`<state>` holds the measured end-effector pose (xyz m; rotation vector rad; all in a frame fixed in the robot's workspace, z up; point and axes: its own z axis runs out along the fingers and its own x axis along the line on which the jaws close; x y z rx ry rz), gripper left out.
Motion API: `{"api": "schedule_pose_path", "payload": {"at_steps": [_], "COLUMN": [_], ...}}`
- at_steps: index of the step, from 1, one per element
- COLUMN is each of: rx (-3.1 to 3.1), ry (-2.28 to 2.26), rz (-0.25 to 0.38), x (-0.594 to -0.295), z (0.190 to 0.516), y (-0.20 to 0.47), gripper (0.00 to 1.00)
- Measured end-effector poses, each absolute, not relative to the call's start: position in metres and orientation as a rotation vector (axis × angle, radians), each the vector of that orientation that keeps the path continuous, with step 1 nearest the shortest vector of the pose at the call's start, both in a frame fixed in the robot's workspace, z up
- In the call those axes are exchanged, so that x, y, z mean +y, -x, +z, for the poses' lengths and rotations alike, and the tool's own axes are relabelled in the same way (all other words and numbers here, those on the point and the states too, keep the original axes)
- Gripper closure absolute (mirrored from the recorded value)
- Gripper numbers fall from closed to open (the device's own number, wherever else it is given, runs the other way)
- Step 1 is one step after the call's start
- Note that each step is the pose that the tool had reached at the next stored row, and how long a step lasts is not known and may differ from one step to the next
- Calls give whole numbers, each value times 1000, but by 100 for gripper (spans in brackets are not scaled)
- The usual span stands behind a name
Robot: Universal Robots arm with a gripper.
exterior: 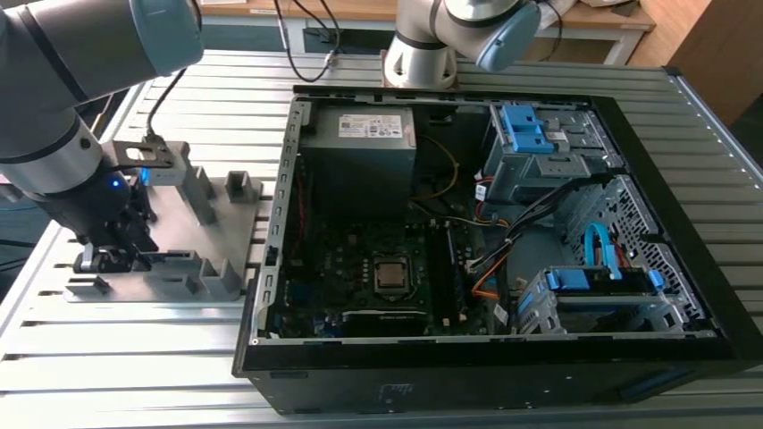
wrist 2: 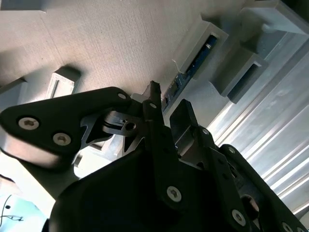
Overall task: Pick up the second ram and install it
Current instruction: 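Pick up the second ram and move it above second insertion slot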
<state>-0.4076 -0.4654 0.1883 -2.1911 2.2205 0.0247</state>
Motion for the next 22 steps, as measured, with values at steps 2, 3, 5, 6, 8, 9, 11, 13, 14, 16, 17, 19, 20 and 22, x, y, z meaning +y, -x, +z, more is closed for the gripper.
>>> {"api": "schedule_pose_path", "payload": {"at_steps": [2, 3, 5, 6, 8, 9, 11, 13, 14, 16, 17, 19, 20, 22], "rx": [2220, 2221, 2221, 2221, 2220, 2221, 2221, 2221, 2221, 2220, 2221, 2220, 2220, 2221], "ry": [2191, 2191, 2191, 2191, 2191, 2191, 2191, 2191, 2191, 2191, 2191, 2191, 2191, 2191], "rz": [25, 25, 25, 25, 25, 25, 25, 25, 25, 25, 25, 25, 25, 25], "x": [-465, -465, -465, -465, -465, -465, -465, -465, -465, -465, -465, -465, -465, -465], "z": [188, 188, 188, 188, 188, 188, 188, 188, 188, 188, 188, 188, 188, 188], "y": [408, 408, 408, 408, 408, 408, 408, 408, 408, 408, 408, 408, 408, 408], "gripper": [65, 65, 65, 66, 72, 72, 84, 86, 86, 86, 86, 86, 86, 86]}}
